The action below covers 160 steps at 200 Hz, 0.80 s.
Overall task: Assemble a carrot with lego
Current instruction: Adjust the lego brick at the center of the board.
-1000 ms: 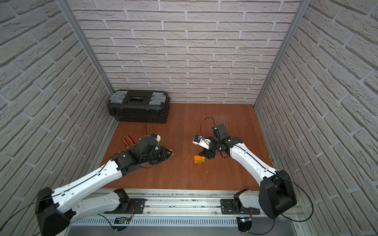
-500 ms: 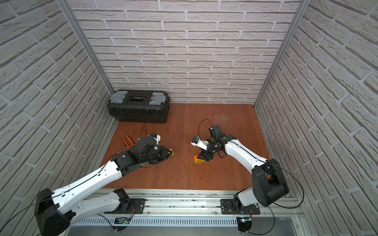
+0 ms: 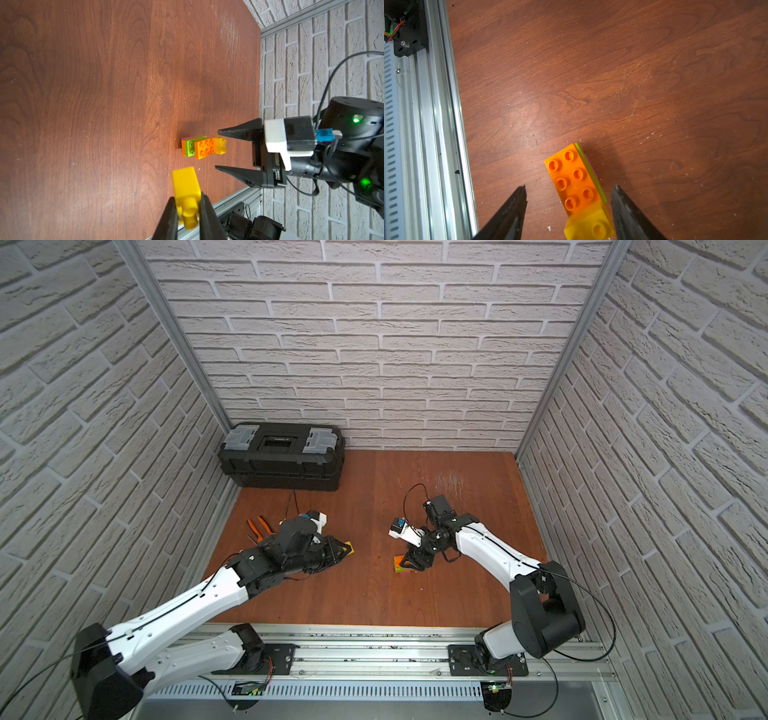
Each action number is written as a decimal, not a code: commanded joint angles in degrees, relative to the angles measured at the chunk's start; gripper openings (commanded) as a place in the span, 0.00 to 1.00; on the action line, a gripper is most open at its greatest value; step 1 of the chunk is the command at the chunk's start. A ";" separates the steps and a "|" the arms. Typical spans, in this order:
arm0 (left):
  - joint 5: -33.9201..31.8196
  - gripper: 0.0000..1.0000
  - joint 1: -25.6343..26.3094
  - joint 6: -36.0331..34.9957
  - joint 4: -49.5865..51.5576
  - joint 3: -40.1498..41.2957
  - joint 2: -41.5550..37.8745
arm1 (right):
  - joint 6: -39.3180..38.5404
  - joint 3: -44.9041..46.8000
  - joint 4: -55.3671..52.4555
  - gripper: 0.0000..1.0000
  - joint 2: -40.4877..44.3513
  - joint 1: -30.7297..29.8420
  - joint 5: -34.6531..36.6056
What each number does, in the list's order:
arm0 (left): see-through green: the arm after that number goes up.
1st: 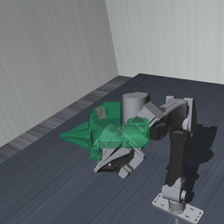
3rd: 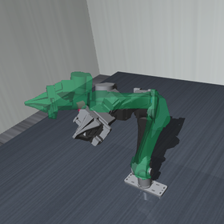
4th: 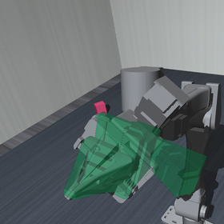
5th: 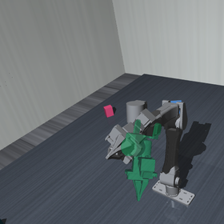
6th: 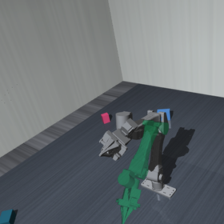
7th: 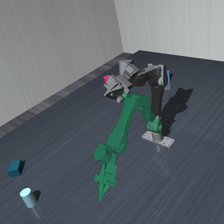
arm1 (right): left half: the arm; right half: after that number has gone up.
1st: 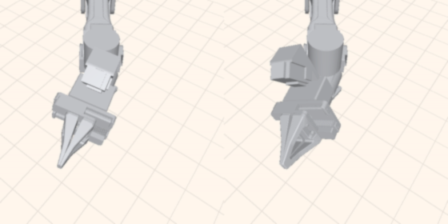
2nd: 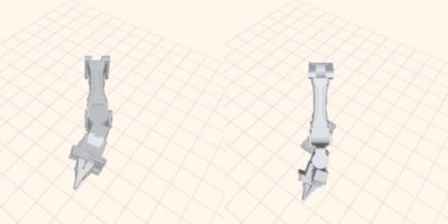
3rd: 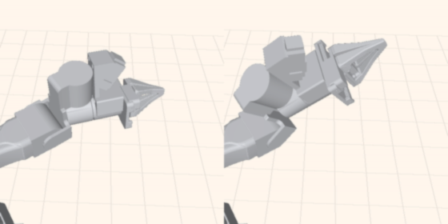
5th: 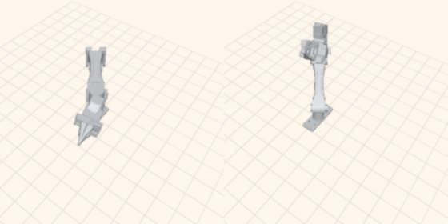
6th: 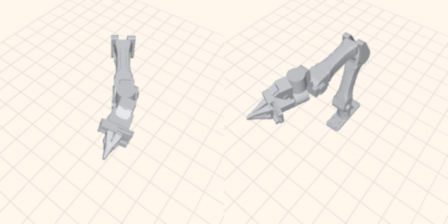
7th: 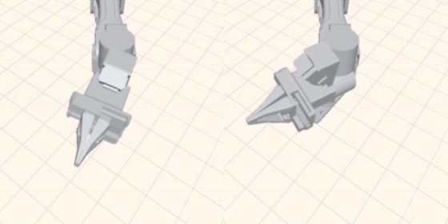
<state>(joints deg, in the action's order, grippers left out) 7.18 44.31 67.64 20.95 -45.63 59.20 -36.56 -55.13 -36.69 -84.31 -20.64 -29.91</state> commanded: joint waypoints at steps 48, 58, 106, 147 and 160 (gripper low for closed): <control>1.09 0.00 -0.53 -0.84 -3.55 1.16 0.83 | 2.72 -2.67 -1.71 0.65 -1.88 -0.54 0.11; 1.17 0.00 -0.52 -0.88 -3.81 1.09 1.05 | 2.72 -3.11 -2.75 0.65 -2.30 -0.54 -1.00; 1.60 0.00 -0.60 -1.15 -4.23 0.80 1.71 | 5.88 -2.52 -4.18 0.63 -2.28 -0.54 -2.16; 1.50 0.00 -0.70 -1.10 -4.71 0.89 1.96 | 12.80 -3.93 -5.46 0.60 -4.41 -0.36 -5.36; 1.62 0.00 -0.70 -1.15 -4.92 0.85 2.11 | 14.22 -3.71 -5.44 0.57 -5.47 -0.29 -5.60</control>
<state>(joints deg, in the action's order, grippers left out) 8.27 44.25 67.53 18.76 -45.23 60.75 -27.07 -57.93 -40.75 -87.90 -20.80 -32.51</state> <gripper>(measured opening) 0.191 0.591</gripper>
